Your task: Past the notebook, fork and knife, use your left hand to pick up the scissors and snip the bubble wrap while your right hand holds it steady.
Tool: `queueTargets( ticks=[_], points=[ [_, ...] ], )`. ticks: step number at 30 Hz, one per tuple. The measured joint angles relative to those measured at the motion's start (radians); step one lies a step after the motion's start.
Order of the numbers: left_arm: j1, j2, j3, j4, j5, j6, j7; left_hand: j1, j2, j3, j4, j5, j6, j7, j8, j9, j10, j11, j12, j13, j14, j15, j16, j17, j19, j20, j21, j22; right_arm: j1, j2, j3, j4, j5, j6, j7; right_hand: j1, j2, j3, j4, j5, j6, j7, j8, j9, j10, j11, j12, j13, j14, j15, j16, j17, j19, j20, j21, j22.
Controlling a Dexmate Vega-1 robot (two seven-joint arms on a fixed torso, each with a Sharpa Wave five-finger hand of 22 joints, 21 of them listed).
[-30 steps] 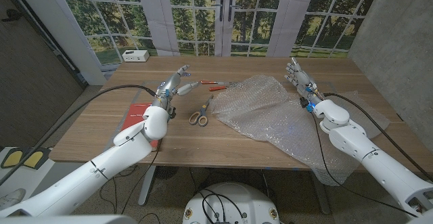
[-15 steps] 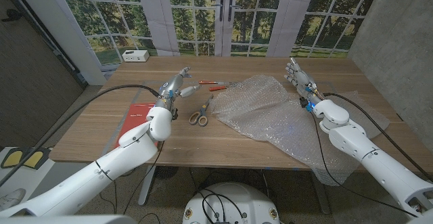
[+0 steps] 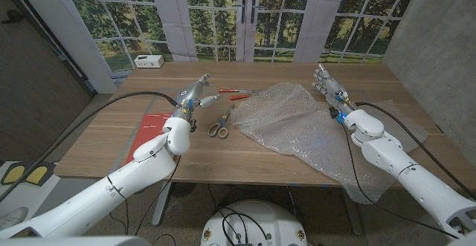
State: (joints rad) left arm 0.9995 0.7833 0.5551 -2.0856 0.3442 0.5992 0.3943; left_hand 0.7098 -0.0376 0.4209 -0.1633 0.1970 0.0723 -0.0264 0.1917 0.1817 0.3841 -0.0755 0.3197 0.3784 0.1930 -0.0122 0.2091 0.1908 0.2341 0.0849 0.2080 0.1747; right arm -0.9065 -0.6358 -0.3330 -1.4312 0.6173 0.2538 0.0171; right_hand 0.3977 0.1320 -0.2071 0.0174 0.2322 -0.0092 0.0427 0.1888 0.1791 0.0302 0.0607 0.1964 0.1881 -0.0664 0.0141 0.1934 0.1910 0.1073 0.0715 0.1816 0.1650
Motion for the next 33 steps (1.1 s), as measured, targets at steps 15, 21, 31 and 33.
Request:
queueTargets(
  ticks=[15, 21, 31, 33],
  points=[
    [-0.023, -0.016, 0.028, -0.018, 0.007, 0.092, -0.023, -0.014, -0.014, -0.026, 0.02, 0.0, -0.004, 0.015, 0.0, 0.0, 0.01, 0.009, 0.009, 0.019, 0.004, -0.004, 0.0, -0.002, -0.011, 0.011, -0.005, 0.0, -0.001, -0.008, 0.004, -0.008, 0.007, -0.01, 0.003, 0.0, 0.0, 0.006, -0.006, -0.007, 0.0, 0.0, 0.0, 0.0, 0.0, 0.0, 0.0, 0.0, 0.0, 0.0, 0.0, 0.0, 0.0, 0.0, 0.0, 0.0],
    [-0.03, -0.035, 0.044, -0.021, 0.009, 0.134, -0.018, -0.031, -0.017, -0.033, 0.027, -0.005, -0.013, 0.024, 0.0, 0.0, 0.026, 0.019, 0.014, 0.028, 0.017, 0.002, 0.007, -0.002, -0.009, 0.024, -0.005, 0.0, -0.001, -0.008, 0.007, -0.009, 0.015, -0.014, 0.006, 0.0, 0.0, 0.006, -0.006, -0.007, 0.0, 0.0, 0.0, 0.0, 0.0, 0.0, 0.0, 0.0, 0.0, 0.0, 0.0, 0.0, 0.0, 0.0, 0.0, 0.0],
    [-0.037, -0.059, 0.07, -0.028, 0.007, 0.186, -0.003, -0.02, -0.006, -0.033, 0.027, -0.005, -0.003, 0.039, 0.0, 0.0, 0.044, 0.018, 0.021, 0.037, 0.031, 0.005, 0.007, -0.004, -0.004, 0.037, -0.005, 0.0, 0.006, -0.007, 0.007, -0.003, 0.023, -0.023, 0.017, 0.0, 0.0, 0.006, -0.006, -0.012, 0.0, 0.0, 0.0, 0.0, 0.0, 0.0, 0.0, 0.0, 0.0, 0.0, 0.0, 0.0, 0.0, 0.0, 0.0, 0.0],
    [-0.037, -0.059, 0.072, -0.028, 0.007, 0.202, -0.006, -0.016, -0.002, -0.032, 0.026, -0.005, -0.003, 0.039, 0.004, 0.0, 0.049, 0.017, 0.022, 0.037, 0.031, 0.005, 0.007, -0.005, -0.006, 0.039, -0.009, 0.0, 0.008, -0.006, 0.006, -0.001, 0.023, -0.023, 0.017, 0.0, 0.0, 0.006, -0.006, -0.012, 0.0, 0.0, 0.0, 0.0, 0.0, 0.0, 0.0, 0.0, 0.0, 0.0, 0.0, 0.0, 0.0, 0.0, 0.0, 0.0]
  ],
)
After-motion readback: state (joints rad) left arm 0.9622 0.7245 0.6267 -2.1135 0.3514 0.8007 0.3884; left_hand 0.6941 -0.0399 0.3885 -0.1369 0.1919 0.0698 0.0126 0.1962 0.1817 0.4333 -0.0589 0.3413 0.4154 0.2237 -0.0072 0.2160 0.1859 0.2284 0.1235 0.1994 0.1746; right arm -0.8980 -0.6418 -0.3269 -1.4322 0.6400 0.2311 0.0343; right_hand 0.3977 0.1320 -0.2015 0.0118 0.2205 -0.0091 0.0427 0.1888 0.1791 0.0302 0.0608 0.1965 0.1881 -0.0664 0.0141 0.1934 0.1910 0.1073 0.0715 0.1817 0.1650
